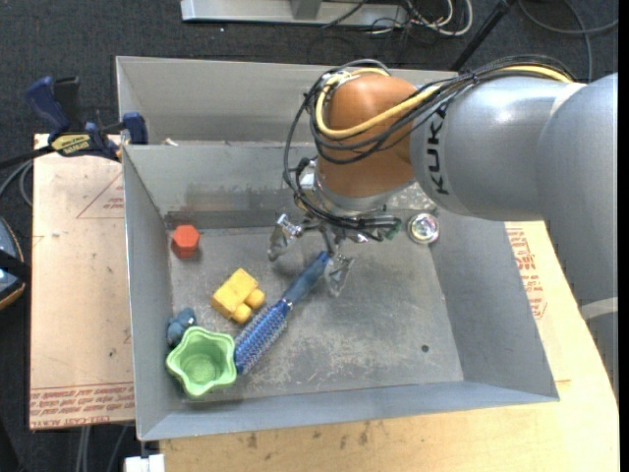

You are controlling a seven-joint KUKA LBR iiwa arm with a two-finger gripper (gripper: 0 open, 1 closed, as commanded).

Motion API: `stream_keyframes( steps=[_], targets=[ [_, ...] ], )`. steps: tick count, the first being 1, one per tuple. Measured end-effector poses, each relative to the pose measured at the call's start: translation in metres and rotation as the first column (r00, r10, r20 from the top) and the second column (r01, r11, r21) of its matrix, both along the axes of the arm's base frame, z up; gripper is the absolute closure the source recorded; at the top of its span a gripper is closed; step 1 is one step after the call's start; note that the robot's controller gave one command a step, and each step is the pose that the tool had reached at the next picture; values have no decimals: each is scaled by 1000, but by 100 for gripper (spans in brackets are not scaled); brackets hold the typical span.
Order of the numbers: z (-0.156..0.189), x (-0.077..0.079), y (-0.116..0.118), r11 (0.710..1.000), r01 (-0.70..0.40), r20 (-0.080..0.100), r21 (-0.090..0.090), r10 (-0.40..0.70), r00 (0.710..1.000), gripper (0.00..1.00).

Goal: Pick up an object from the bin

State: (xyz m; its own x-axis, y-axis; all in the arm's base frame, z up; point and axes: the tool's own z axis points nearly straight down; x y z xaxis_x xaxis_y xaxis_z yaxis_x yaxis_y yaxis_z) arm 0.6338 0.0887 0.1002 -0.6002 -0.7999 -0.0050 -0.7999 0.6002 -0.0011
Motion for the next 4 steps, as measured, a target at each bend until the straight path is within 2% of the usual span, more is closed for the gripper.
stream_keyframes(
  steps=[1,2,3,4],
  targets=[
    [-22,-3,5,979,-206,7,-3,206,978,0],
    [-21,-3,2,896,-443,18,-3,443,896,0],
    [-20,-2,0,896,-444,15,-7,444,896,100],
    [-18,-1,1,898,-439,3,-2,439,898,100]
  ],
)
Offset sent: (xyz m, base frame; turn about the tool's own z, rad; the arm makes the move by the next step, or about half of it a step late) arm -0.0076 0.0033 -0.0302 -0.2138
